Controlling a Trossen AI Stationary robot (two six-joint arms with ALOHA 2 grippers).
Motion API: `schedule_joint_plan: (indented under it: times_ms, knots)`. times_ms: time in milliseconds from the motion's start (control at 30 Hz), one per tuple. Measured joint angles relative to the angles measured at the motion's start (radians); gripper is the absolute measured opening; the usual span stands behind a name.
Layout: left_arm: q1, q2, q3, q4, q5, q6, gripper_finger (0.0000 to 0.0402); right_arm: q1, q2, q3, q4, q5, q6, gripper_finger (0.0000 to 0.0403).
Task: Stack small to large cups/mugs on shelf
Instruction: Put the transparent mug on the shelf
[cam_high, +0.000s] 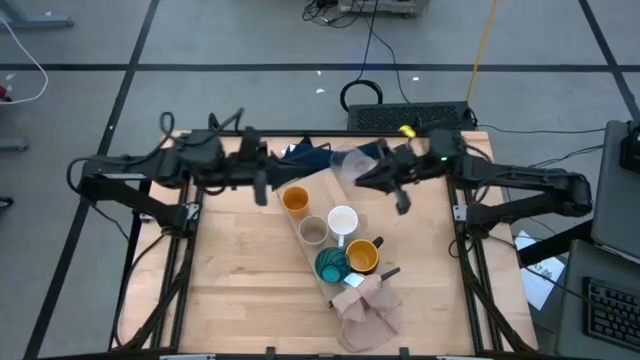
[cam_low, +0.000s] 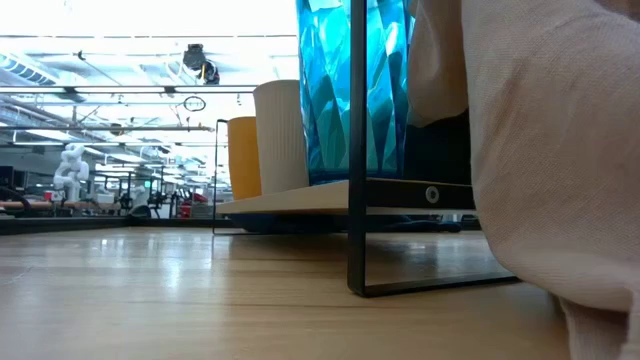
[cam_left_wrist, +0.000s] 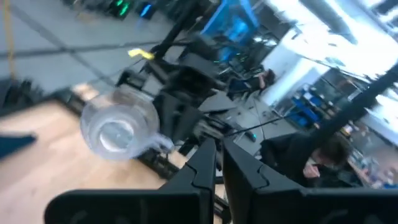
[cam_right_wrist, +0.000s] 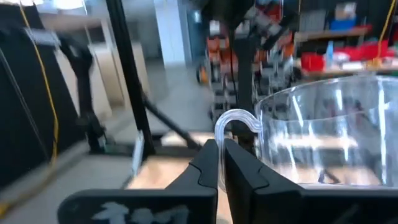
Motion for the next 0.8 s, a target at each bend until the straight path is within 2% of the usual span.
schedule_joint_plan:
  times_ms: [133, 267, 433, 500, 800]
  knots:
    - [-0.031, -0.033, 0.000, 0.001, -0.009, 0.091, 0.0026, -0.086, -0.083, -0.187, 0.321, -0.075, 0.169, 0.0000]
    - [-0.039, -0.050, 0.000, 0.005, -0.018, 0.062, 0.0026, -0.172, -0.119, -0.386, 0.670, -0.100, 0.375, 0.0000]
    - [-0.052, -0.048, 0.000, 0.000, -0.018, 0.038, 0.0026, -0.214, -0.107, -0.555, 0.959, -0.126, 0.546, 0.0000]
    - [-0.057, -0.049, 0.000, 0.001, -0.018, 0.033, 0.0026, -0.221, -0.095, -0.585, 1.013, -0.153, 0.582, 0.0000]
    - [-0.060, -0.046, 0.000, 0.004, -0.017, -0.007, 0.0026, -0.224, 0.019, -0.617, 1.022, -0.282, 0.599, 0.0000]
